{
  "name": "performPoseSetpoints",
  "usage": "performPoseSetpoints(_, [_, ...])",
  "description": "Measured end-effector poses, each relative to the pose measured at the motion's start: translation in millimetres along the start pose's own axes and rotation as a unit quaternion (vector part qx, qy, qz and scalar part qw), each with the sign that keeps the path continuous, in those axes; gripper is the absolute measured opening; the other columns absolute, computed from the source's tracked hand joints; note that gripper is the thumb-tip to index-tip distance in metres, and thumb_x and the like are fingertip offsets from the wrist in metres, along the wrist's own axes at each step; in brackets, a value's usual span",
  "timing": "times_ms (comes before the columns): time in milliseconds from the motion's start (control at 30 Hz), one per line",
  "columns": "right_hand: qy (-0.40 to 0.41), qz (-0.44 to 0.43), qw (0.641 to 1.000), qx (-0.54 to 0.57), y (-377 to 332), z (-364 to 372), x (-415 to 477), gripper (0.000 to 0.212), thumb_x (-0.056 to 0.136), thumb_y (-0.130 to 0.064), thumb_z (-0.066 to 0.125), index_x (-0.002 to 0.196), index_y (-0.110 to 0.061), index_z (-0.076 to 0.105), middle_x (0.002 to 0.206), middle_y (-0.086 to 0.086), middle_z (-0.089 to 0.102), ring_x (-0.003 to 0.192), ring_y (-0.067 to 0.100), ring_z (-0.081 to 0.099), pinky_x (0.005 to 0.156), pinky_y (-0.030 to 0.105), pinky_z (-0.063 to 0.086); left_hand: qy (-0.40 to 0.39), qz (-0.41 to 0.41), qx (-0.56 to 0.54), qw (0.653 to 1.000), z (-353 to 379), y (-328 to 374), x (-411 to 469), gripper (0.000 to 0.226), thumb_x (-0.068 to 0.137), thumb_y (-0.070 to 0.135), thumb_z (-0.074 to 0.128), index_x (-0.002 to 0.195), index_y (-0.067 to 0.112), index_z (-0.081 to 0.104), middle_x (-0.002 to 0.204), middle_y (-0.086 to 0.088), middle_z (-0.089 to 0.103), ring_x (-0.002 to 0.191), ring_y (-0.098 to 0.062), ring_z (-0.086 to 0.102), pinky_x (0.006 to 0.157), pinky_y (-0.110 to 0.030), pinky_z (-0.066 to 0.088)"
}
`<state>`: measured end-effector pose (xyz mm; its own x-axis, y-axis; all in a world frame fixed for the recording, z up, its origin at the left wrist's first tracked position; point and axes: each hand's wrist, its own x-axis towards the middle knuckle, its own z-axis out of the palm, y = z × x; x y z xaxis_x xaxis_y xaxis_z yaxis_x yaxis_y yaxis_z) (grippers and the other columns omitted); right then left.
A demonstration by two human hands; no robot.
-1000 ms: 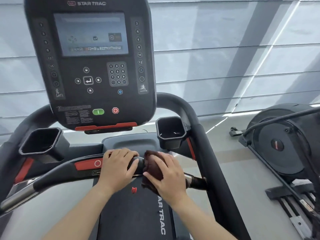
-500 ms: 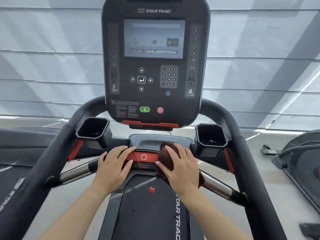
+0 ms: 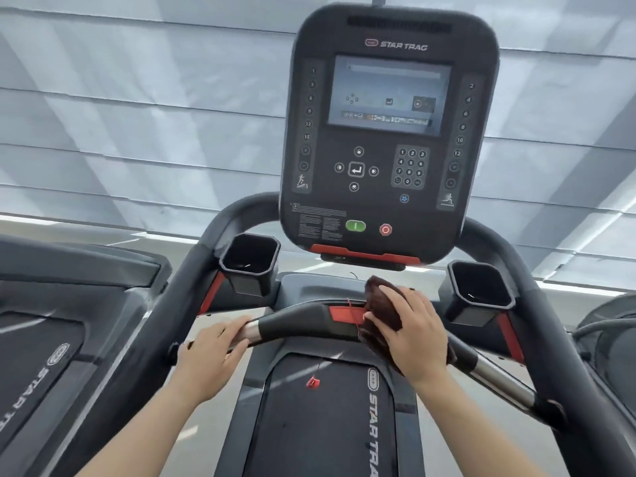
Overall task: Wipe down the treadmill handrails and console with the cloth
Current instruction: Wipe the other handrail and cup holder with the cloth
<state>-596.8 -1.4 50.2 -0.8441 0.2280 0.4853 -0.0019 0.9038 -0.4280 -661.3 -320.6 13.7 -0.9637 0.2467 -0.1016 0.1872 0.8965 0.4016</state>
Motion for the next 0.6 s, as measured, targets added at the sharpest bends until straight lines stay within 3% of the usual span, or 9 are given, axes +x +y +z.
performPoseSetpoints(100, [0.017, 0.009, 0.998, 0.059, -30, 4, 11, 0.045, 0.082, -0.044, 0.065, 0.12, -0.02, 0.06, 0.115, -0.002, 0.064, 0.107, 0.021, 0.055, 0.089, 0.032, 0.044, -0.025, 0.016, 0.004, 1.0, -7, -17, -3, 0.045, 0.092, 0.042, 0.041, 0.135, 0.049, 0.028, 0.128, 0.018, 0.048, 0.119, -0.013, 0.044, 0.096, -0.047, 0.039])
performPoseSetpoints(200, [-0.001, -0.044, 0.995, 0.086, -79, 22, 24, 0.045, 0.084, -0.05, 0.06, 0.121, -0.025, 0.057, 0.117, -0.006, 0.061, 0.108, 0.015, 0.051, 0.092, 0.021, 0.037, -0.032, 0.038, 0.017, 0.999, -14, -33, -3, 0.045, 0.092, 0.043, 0.041, 0.136, 0.047, 0.03, 0.129, 0.017, 0.049, 0.121, -0.011, 0.042, 0.099, -0.043, 0.039])
performPoseSetpoints(300, [-0.1, -0.077, 0.989, 0.076, -125, 54, 25, 0.046, 0.084, -0.05, 0.06, 0.123, -0.026, 0.056, 0.121, -0.004, 0.06, 0.112, 0.019, 0.051, 0.094, 0.034, 0.043, -0.015, 0.061, 0.06, 0.996, -20, -53, 0, 0.043, 0.091, 0.044, 0.041, 0.134, 0.041, 0.037, 0.13, 0.016, 0.048, 0.124, -0.011, 0.041, 0.103, -0.041, 0.037])
performPoseSetpoints(367, [-0.172, -0.077, 0.982, -0.011, -143, 79, 21, 0.045, 0.086, -0.055, 0.054, 0.123, -0.03, 0.054, 0.123, -0.005, 0.058, 0.116, 0.022, 0.048, 0.094, 0.041, 0.04, 0.007, 0.066, 0.08, 0.995, -25, -69, 3, 0.042, 0.091, 0.042, 0.044, 0.132, 0.033, 0.044, 0.133, 0.011, 0.049, 0.126, -0.013, 0.041, 0.106, -0.041, 0.034])
performPoseSetpoints(433, [-0.195, -0.072, 0.976, -0.068, -157, 99, 15, 0.045, 0.086, -0.06, 0.049, 0.119, -0.031, 0.056, 0.122, -0.004, 0.059, 0.117, 0.024, 0.047, 0.095, 0.043, 0.037, 0.022, 0.062, 0.094, 0.993, -29, -86, 1, 0.041, 0.089, 0.036, 0.051, 0.129, 0.026, 0.051, 0.134, 0.005, 0.05, 0.128, -0.018, 0.041, 0.108, -0.04, 0.033])
performPoseSetpoints(600, [-0.222, -0.118, 0.964, -0.085, -192, 133, -1, 0.04, 0.084, -0.055, 0.054, 0.112, -0.027, 0.058, 0.115, 0.0, 0.061, 0.112, 0.027, 0.049, 0.092, 0.046, 0.038, 0.07, 0.08, 0.103, 0.989, -25, -111, -13, 0.043, 0.073, 0.01, 0.071, 0.115, 0.013, 0.063, 0.131, -0.011, 0.057, 0.124, -0.032, 0.051, 0.1, -0.045, 0.044])
